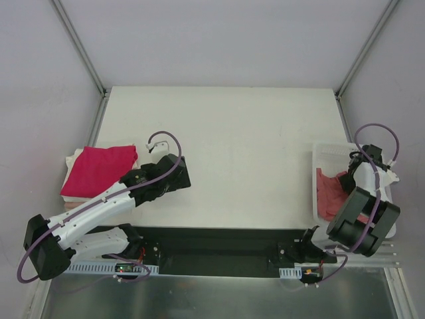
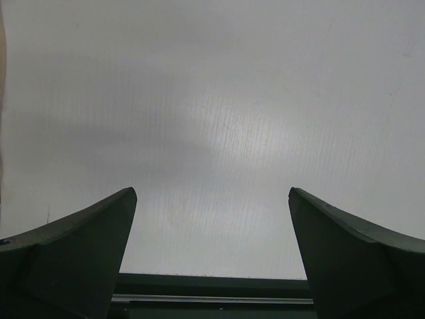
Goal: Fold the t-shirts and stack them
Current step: Grab the tshirt from the pile, then move the tshirt to the center of the board
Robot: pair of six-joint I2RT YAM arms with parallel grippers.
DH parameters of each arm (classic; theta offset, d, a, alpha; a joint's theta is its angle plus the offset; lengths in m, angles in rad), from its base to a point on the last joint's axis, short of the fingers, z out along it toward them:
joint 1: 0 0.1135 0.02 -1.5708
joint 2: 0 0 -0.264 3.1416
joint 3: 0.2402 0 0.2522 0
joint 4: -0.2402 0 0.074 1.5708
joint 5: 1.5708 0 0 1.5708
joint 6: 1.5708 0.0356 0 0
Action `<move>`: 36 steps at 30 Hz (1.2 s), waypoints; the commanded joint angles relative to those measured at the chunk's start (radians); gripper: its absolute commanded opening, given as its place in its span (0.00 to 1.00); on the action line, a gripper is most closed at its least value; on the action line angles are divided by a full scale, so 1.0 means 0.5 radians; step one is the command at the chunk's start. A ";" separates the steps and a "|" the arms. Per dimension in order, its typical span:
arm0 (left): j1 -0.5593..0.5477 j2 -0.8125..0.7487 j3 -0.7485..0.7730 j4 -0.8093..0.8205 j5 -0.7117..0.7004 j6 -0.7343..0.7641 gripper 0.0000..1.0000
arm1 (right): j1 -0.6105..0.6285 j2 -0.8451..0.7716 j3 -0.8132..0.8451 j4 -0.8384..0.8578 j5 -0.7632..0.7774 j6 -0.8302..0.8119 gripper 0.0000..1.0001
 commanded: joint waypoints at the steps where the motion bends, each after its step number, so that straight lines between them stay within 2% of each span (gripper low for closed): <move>1: 0.005 0.008 0.051 -0.025 0.021 0.011 0.99 | -0.015 0.210 0.117 0.074 0.144 0.108 0.82; 2: 0.005 0.008 0.048 -0.025 0.028 0.011 0.99 | -0.015 0.235 0.127 0.095 0.132 0.105 0.73; 3: 0.005 -0.007 0.027 -0.022 0.031 0.002 0.99 | -0.015 0.254 0.148 0.120 0.059 0.072 0.60; 4: 0.005 -0.007 0.017 -0.022 0.031 0.005 0.99 | -0.015 0.275 0.157 0.153 0.013 0.047 0.29; 5: 0.005 -0.016 0.011 -0.025 0.034 0.011 0.99 | -0.015 0.275 0.179 0.145 -0.027 0.023 0.18; 7: 0.005 -0.035 0.008 -0.025 0.043 0.030 0.99 | -0.012 0.175 0.185 0.154 -0.107 -0.036 0.02; 12: 0.002 -0.121 -0.035 -0.022 0.015 -0.013 0.99 | -0.012 -0.206 0.222 0.175 -0.325 -0.214 0.00; 17: 0.005 -0.185 -0.056 -0.016 0.012 -0.032 0.99 | -0.003 -0.743 0.399 0.117 -0.527 -0.300 0.01; 20: 0.002 -0.219 -0.075 -0.016 -0.009 -0.038 0.99 | 0.037 -0.912 0.638 0.071 -0.785 -0.346 0.01; 22: 0.002 -0.240 -0.090 0.002 -0.015 -0.038 0.99 | 0.110 -0.927 0.801 0.065 -1.094 -0.422 0.01; 25: 0.005 -0.240 -0.133 0.012 -0.077 -0.041 0.99 | 0.526 -0.857 1.117 0.071 -1.243 -0.548 0.01; 26: 0.005 -0.231 -0.142 0.012 -0.107 -0.047 0.99 | 0.813 -0.827 1.218 0.059 -1.224 -0.591 0.00; 28: 0.006 -0.219 -0.167 0.015 -0.126 -0.081 0.99 | 1.070 -0.714 1.473 0.068 -1.261 -0.689 0.01; 29: 0.005 -0.210 -0.179 0.015 -0.132 -0.084 0.99 | 1.274 -0.670 1.540 0.086 -1.301 -0.699 0.01; 31: 0.009 -0.182 -0.210 0.012 -0.129 -0.075 0.99 | 1.466 -0.520 1.754 0.132 -1.405 -0.750 0.01; 32: 0.006 -0.173 -0.219 0.008 -0.120 -0.075 0.99 | 1.655 -0.462 1.832 0.123 -1.420 -0.772 0.01; 36: 0.012 -0.182 -0.250 0.008 -0.071 -0.096 0.99 | 2.033 -0.109 2.237 0.092 -1.469 -0.898 0.01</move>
